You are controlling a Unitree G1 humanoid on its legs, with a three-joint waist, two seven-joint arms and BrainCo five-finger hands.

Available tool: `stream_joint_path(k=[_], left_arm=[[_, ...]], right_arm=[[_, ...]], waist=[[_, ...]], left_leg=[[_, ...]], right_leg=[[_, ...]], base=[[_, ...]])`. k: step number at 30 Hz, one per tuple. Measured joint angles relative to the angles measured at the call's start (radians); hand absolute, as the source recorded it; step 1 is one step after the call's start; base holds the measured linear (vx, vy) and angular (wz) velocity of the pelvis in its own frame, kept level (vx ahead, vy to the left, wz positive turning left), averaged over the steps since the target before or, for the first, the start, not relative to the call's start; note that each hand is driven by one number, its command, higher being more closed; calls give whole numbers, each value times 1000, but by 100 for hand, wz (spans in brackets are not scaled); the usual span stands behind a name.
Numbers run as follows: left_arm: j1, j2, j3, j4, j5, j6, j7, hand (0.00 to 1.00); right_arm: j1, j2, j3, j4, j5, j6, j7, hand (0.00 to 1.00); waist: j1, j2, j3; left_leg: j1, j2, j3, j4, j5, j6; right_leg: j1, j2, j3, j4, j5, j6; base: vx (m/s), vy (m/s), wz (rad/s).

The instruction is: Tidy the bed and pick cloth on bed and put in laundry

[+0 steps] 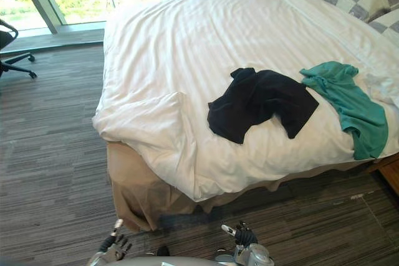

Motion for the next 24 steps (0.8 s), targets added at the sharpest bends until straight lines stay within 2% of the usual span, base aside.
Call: stream_joint_path(k=[2,3,4,6,9,12,13,15,16,18,19,21,24], left_arm=[[0,16,81,-26,-78,-51,18,0],[-4,43,157,-39,-161,-100,22,0],[-3,61,198,-60,-205,-129,24,0],[-17,94,282,-102,-260,-184,43,0],[-57,183,438,-162,-275,-261,122,0],[-119,269,500,-234,-227,-276,161,0],[-131,290,507,-250,-211,-278,166,0],[-180,365,508,-309,-72,-282,193,0],[-193,377,506,-330,-40,-283,199,0],[-262,431,466,-400,228,-315,254,0],[-272,444,446,-419,286,-320,267,0],[-323,492,340,-527,496,-325,289,0],[-400,528,214,-622,675,-313,290,0]], right_arm=[[4,-14,-19,18,-15,8,0,0],[14,-25,-34,24,-15,9,0,0],[17,-28,-44,26,-15,11,0,0],[20,-35,-50,26,-15,16,-1,0],[20,-45,-48,23,-15,15,-8,0],[30,-44,-37,6,-14,15,-24,0],[31,-45,-33,2,-14,14,-28,0],[49,-48,-13,-16,-11,15,-41,0],[51,-48,-11,-17,-11,15,-42,0],[58,-47,-5,-23,-2,15,-46,0],[59,-47,-5,-28,-1,15,-47,0],[60,-47,-6,-41,20,12,-50,0],[61,-46,-8,-54,27,1,-48,0]], waist=[[0,-1,-1],[-2,-1,-1],[-1,1,-1],[0,7,0],[2,26,-9],[6,36,-20],[9,32,-23],[18,39,-25],[19,39,-25],[21,39,-25],[21,39,-25],[22,37,-27],[16,40,-29]], left_leg=[[-1,-2,-20,0,0,0],[1,-5,-30,1,0,0],[0,-8,-39,1,0,0],[-3,-11,-48,2,0,0],[-4,-16,-59,0,0,0],[-19,-17,-74,0,1,1],[-19,-17,-74,0,1,1],[-20,-17,-72,0,0,1],[-20,-17,-71,0,0,1],[-19,-17,-66,0,0,0],[-18,-16,-62,0,0,0],[-11,-14,-35,0,-3,-4],[2,-9,11,1,-8,-11]], right_leg=[[13,-2,-14,-11,2,2],[29,-7,-35,-19,2,2],[33,-8,-44,-22,2,2],[38,-10,-54,-28,2,2],[51,-13,-68,-39,3,4],[50,-13,-81,-42,2,4],[50,-12,-80,-42,2,4],[50,-13,-78,-42,2,4],[50,-13,-78,-42,2,4],[50,-12,-73,-42,2,4],[49,-12,-67,-42,3,4],[42,-10,-39,-41,4,3],[32,-7,3,-36,8,0]], base=[[16,-21,31],[19,-18,33],[16,-14,33],[9,-13,18],[-3,-21,15],[-9,-26,18],[0,-23,5],[0,0,0],[0,0,0],[-6,-8,-3],[-16,-12,-18],[-17,-7,-28],[-30,-6,-42]])
